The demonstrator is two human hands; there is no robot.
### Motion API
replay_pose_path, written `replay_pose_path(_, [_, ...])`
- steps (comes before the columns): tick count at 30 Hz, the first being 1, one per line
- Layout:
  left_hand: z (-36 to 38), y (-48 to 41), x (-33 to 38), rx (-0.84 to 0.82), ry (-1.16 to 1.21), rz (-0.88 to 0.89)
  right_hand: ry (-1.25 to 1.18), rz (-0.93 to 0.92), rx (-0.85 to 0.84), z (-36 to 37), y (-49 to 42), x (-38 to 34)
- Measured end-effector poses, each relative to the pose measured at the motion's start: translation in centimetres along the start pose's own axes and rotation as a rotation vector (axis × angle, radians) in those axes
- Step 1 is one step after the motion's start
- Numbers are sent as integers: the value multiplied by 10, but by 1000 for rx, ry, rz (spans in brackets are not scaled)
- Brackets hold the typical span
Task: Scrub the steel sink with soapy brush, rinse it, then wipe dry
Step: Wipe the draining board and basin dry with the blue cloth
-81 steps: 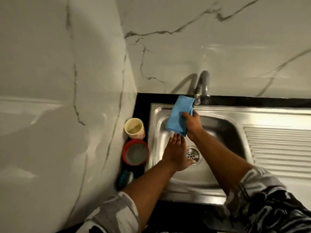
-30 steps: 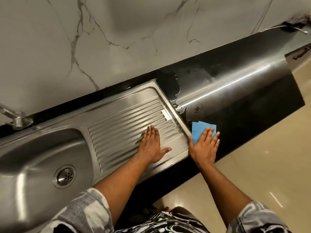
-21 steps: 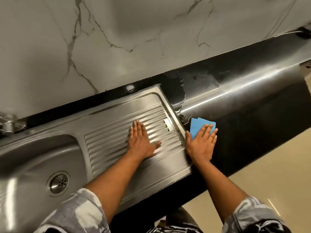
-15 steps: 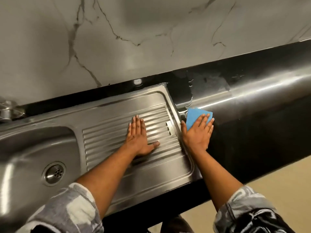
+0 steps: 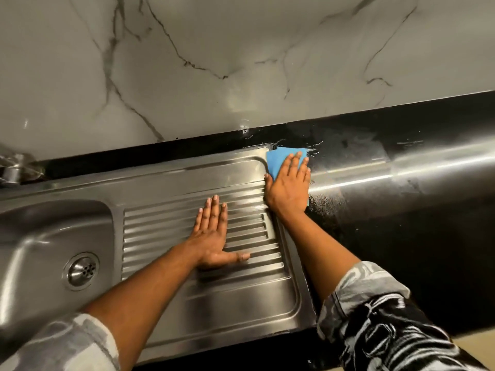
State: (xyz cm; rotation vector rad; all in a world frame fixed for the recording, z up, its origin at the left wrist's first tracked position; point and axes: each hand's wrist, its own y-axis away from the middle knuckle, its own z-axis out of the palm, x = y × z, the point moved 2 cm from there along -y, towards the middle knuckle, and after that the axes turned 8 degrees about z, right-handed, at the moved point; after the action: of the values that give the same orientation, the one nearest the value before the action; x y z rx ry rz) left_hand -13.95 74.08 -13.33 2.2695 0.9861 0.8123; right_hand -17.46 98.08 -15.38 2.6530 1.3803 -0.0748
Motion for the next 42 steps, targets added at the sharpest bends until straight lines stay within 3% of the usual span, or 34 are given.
replay_pose_path(5, [-6,4,5,-23,2,-10,-217,-260,-29,-5,-13,-11])
replay_pose_path(7, [-7,5,6,-27,2,-9,-517,-207,-61,-17,-11,-5])
replay_pose_path(10, [-8,5,5,-41,-2,-7,-991,17,-65,-42,-11,27])
replay_pose_path(12, [-7,5,4,-43,-8,-5,-1078,83,0,-56,-20,60])
replay_pose_path(16, [-8,5,4,-51,-8,-4,-732,150,137,-60,-70,114])
replay_pose_path(21, [-8,5,5,-54,-2,-4,-217,128,131,-21,-114,90])
replay_pose_path(25, [-10,5,6,-60,-6,-6,-124,134,120,-14,-118,44])
replay_pose_path(32, [-9,3,8,-75,-23,-36,-71,-183,19,-1,-79,-66])
replay_pose_path(36, [-9,3,8,-70,-42,-55,-392,-386,-110,2,-25,-121])
replay_pose_path(39, [-10,4,8,-70,-44,-50,-887,-213,-269,-16,-3,-120])
replay_pose_path(42, [-10,6,9,-65,-20,-35,-1311,25,-364,-44,-2,-74])
